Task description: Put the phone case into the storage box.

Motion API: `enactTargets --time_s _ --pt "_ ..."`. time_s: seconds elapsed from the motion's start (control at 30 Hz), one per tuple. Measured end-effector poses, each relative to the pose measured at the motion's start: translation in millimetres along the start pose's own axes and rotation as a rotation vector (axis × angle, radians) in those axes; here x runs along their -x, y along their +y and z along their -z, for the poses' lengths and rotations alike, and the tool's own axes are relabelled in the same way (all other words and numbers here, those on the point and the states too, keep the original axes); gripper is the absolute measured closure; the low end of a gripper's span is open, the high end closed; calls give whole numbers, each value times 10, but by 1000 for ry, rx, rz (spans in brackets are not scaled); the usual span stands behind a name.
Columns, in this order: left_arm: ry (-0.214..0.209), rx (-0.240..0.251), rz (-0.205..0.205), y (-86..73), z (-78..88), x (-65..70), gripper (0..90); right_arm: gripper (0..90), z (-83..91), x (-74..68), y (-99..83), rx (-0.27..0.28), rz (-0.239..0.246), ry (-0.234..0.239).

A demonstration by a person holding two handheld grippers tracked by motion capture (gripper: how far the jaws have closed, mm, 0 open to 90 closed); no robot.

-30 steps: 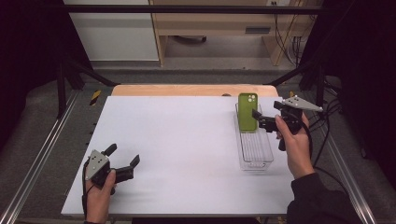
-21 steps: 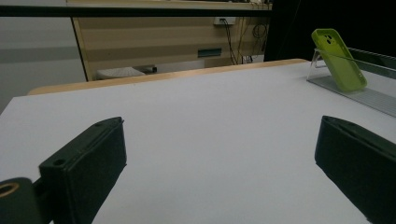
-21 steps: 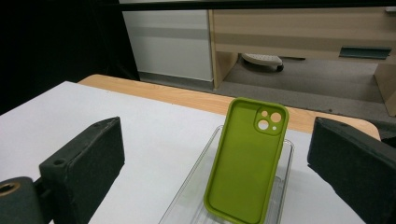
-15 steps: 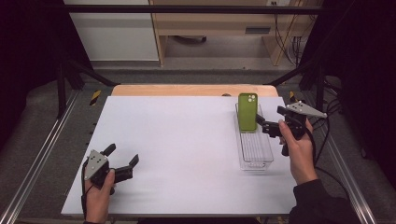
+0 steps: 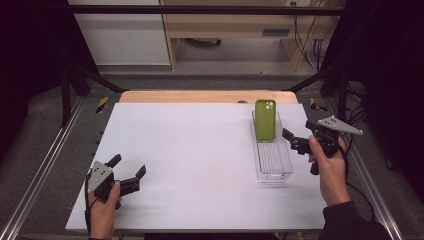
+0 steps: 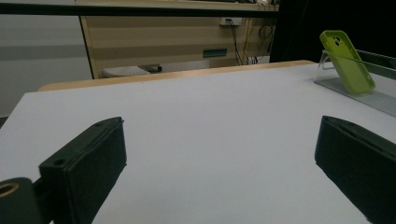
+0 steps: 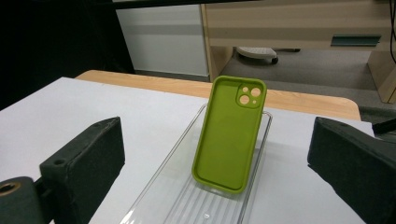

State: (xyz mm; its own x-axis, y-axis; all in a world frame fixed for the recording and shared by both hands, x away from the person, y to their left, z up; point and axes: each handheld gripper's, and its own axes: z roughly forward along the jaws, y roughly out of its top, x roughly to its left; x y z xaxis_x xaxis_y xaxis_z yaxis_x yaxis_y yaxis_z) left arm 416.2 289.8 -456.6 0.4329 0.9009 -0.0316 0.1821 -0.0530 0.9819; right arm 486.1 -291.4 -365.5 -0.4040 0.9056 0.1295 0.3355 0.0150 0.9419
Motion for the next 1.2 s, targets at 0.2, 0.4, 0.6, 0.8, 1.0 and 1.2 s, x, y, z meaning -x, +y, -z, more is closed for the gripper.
enactTargets --time_s 0.2,0.4,0.6,0.8,1.0,1.2 --pt "5 4 0 8 13 -34 17 42 83 28 -44 7 -3 2" --pt "16 11 10 2 36 -69 17 39 127 40 -95 6 -5 17" --pt "19 16 12 -7 54 -96 17 35 141 54 -143 12 -14 31" --pt "10 16 8 -7 47 -95 17 35 138 70 -197 12 -23 37" --pt "0 16 -5 3 42 -84 17 35 171 84 -266 9 -40 37" --pt "-1 19 -2 -1 48 -91 17 35 206 86 -354 6 -52 29"
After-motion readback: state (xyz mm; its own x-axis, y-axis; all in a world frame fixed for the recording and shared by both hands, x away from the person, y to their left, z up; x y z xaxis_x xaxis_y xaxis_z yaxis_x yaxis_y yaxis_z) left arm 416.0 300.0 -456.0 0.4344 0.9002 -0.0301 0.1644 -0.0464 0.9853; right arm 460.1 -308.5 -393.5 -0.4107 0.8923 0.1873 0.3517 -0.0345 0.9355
